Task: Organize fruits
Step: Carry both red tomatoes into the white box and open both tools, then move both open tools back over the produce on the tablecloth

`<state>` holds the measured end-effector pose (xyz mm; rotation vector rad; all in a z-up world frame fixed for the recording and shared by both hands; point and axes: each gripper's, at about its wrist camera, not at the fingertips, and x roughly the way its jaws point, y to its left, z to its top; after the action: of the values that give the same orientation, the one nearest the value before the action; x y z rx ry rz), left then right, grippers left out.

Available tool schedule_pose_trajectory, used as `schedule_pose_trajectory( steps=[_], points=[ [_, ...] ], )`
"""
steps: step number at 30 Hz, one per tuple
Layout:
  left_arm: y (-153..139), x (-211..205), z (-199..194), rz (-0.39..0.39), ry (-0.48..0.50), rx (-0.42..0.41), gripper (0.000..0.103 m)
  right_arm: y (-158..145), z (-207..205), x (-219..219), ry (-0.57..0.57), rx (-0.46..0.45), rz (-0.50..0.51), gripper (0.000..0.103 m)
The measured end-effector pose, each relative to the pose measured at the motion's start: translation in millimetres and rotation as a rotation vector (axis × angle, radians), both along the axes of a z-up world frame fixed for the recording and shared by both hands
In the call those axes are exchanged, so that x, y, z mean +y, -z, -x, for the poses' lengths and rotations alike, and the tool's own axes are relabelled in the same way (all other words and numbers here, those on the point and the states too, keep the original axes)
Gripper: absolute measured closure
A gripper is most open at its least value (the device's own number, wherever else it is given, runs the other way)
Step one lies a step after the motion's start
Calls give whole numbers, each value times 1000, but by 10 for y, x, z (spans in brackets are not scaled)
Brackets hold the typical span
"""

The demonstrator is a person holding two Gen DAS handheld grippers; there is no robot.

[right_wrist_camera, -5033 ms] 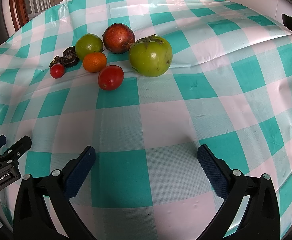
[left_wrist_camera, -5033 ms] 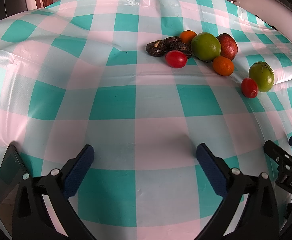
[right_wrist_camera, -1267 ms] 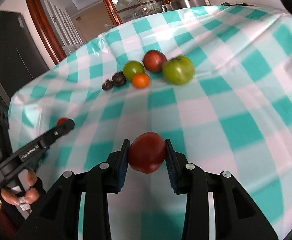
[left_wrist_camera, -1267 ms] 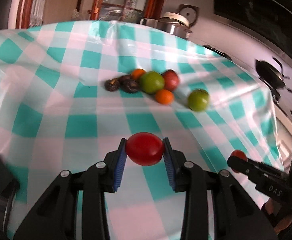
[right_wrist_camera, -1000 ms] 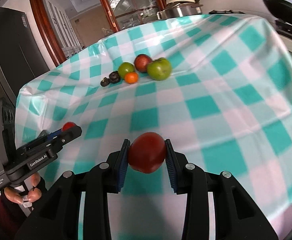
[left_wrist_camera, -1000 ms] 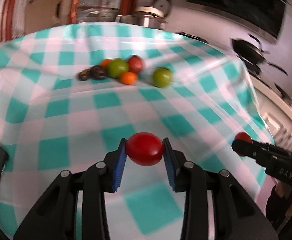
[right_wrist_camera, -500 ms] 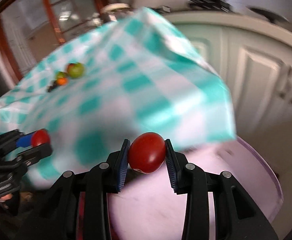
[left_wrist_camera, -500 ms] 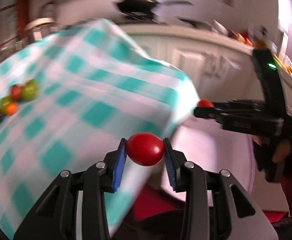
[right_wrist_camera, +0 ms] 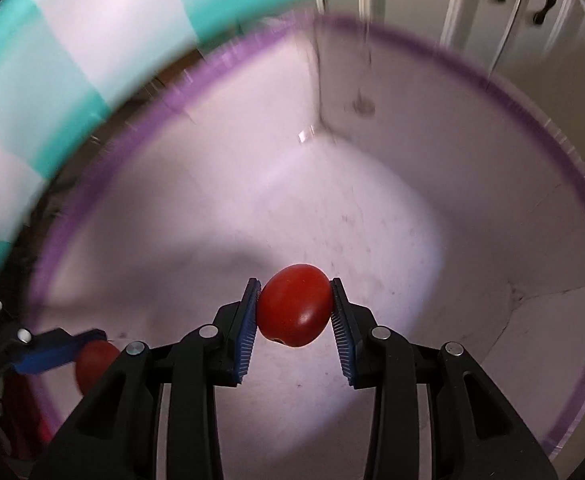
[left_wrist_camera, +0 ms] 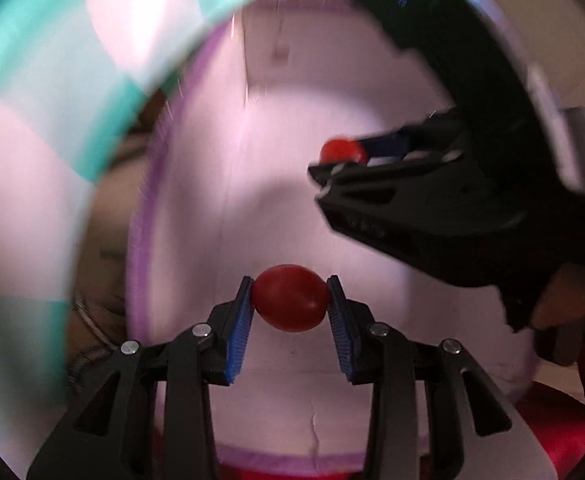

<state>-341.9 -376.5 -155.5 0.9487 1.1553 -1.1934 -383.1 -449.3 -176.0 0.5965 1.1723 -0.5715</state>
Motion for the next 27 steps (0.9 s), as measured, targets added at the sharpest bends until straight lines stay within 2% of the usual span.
schedule_pose_trajectory(
  steps=[4,7,11,12,13,14,15,16,18,19,21,22,23,25,27],
  points=[
    [273,1,-98,-89,-33,28,66,251,-2,-19,9,51,-46,67],
    [307,22,-123,-102,-30,41,65,336,-3,-39,24,65,-64,67],
    [308,-31,-83,-92,-22,50,58,379,-15,-50,27,73,-71,66],
    [300,-41,-79,-89,-22,52,57,377,-11,-62,31,72,-75,63],
    [275,-32,-81,-79,-19,61,53,373,-5,-93,41,67,-81,53],
    [235,-12,-91,-64,-15,71,50,370,22,-133,52,60,-89,47],
    [168,15,-88,-37,-11,73,49,346,54,-168,71,46,-103,42],
    [105,38,-84,-12,-8,70,47,296,95,-209,91,20,-113,42],
    [-196,169,-50,115,-5,50,46,170,174,-286,120,-28,-108,42],
    [-335,223,-52,173,-6,45,41,32,242,-353,146,-69,-86,42],
    [-798,440,-89,362,-27,34,28,-221,357,-455,183,-140,-46,41],
    [-971,532,-127,430,-47,21,20,-384,414,-500,193,-187,-20,41],
    [-1221,687,-209,524,-86,-1,12,-551,458,-522,196,-237,9,41],
    [-1555,942,-360,638,-156,-32,4,-913,453,-470,177,-335,72,35],
    [-1848,1262,-610,749,-277,-69,2,-1185,431,-342,137,-422,117,29]
  ],
)
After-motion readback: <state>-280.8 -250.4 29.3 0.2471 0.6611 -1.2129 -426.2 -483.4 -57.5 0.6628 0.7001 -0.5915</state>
